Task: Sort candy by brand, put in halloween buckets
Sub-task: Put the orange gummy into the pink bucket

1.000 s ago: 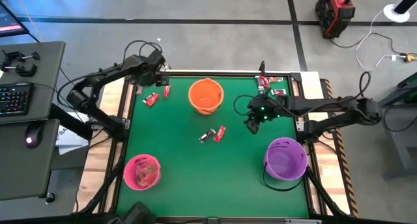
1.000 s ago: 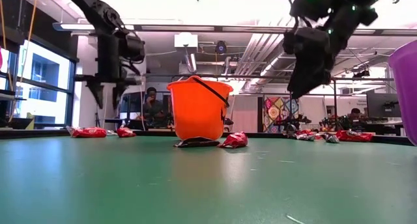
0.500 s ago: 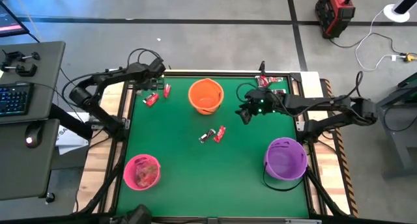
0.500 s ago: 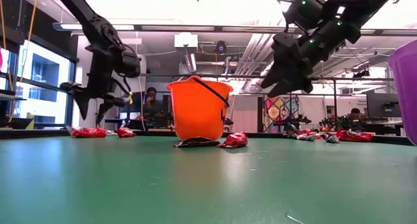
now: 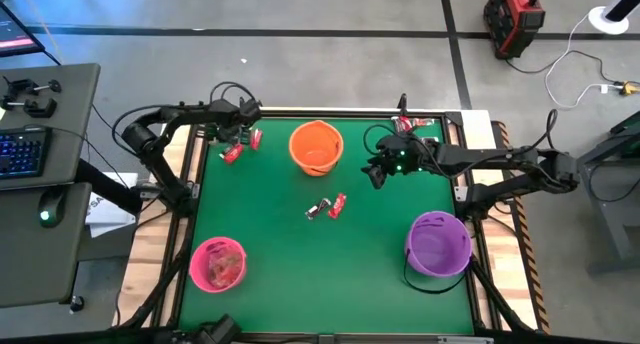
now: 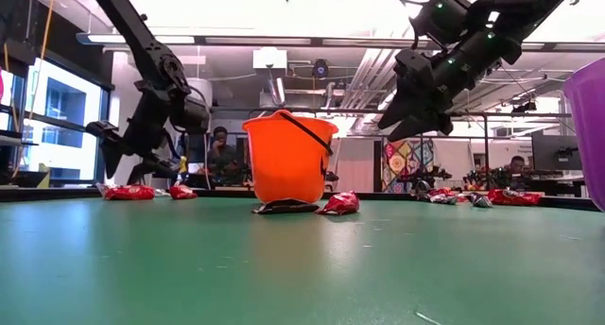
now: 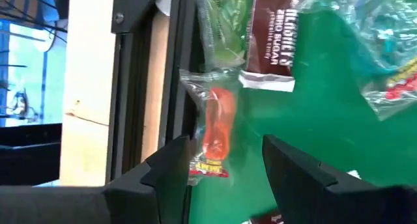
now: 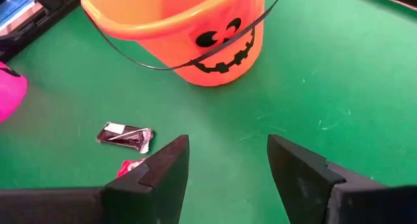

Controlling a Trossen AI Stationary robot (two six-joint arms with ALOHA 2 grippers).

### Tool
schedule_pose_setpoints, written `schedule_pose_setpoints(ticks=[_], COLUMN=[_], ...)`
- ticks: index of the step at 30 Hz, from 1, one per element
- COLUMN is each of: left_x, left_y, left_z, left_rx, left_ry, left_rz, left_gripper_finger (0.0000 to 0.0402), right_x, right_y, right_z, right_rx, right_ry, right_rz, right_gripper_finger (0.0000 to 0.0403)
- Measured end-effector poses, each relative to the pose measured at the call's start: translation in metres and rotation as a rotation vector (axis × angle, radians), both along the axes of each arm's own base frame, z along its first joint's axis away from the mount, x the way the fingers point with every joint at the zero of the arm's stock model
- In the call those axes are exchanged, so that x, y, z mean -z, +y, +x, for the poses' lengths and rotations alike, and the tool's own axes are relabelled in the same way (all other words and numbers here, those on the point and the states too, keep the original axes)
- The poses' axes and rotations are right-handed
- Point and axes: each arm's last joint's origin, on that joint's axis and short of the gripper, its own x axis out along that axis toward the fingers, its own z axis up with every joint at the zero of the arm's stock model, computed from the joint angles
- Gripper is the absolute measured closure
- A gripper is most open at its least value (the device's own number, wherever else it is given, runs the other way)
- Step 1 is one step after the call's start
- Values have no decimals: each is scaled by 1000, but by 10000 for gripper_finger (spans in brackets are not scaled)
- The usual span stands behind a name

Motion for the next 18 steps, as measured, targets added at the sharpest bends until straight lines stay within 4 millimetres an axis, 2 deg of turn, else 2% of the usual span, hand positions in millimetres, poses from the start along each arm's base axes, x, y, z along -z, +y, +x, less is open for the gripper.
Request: schedule_pose_setpoints(ticks=[13,18], left_x=[25,26], left_y=[-3,-4], left_z=[3,3], left_rx=[20,15], left_ry=[172,187], left_rz=[-49,-38], left_gripper_finger=[254,274], right_x=[1,5], right_y=[0,1], right_z=[-1,-4], right_rx=[-64,-66], right_ry=[37,82], right_rz=[-70,-53], right_gripper_finger=[204,204])
